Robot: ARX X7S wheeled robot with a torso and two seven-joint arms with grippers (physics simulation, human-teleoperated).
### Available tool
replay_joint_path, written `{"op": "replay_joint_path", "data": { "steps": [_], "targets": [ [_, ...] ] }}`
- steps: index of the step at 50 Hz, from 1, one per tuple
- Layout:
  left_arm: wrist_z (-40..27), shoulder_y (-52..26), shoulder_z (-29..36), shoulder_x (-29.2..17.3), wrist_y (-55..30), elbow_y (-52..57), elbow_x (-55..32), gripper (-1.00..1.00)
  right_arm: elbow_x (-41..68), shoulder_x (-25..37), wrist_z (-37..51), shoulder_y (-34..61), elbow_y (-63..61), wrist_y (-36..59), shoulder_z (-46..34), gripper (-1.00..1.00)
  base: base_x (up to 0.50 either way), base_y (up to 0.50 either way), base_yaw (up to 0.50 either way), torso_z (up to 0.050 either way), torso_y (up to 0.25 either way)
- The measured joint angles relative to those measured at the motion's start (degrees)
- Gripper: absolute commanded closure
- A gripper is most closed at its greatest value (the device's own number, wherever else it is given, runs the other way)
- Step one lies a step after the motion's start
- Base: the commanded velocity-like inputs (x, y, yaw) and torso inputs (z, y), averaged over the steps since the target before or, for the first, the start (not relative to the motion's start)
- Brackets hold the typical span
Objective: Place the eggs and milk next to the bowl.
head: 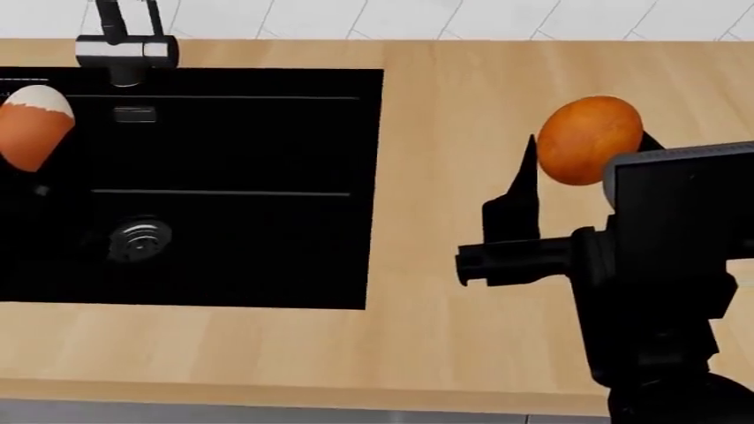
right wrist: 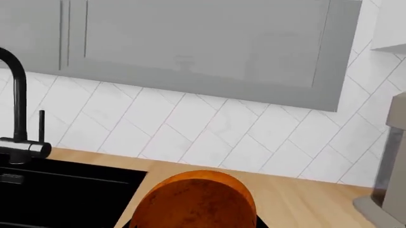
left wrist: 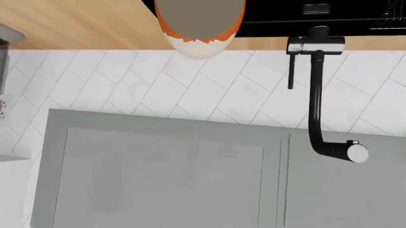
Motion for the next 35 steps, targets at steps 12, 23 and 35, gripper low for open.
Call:
{"op": "replay_joint_path", "data": {
  "steps": [12,23,35],
  "targets": [
    [-0.4,0.5,-0.1,-0.3,-0.2,0.7,-0.6,1.0,0.5,-0.2,0.0,-0.4,0.0,-0.2,-0.1,1.0,0.0,0.5,0.0,0.0,0.0],
    [-0.4,0.8,0.0,-0.5,0.1,0.7,-0.6,1.0,0.9,-0.2,0.1,-0.7,0.0,-0.2,-0.2,1.0,0.0,0.5,0.0,0.0,0.0],
    [-0.3,0.9,0.1,-0.5,0.4,0.3,-0.7,1.0,1.1,-0.1,0.2,-0.6,0.3,-0.2,-0.5,1.0,0.0,0.5,0.0,0.0,0.0]
  ]
}}
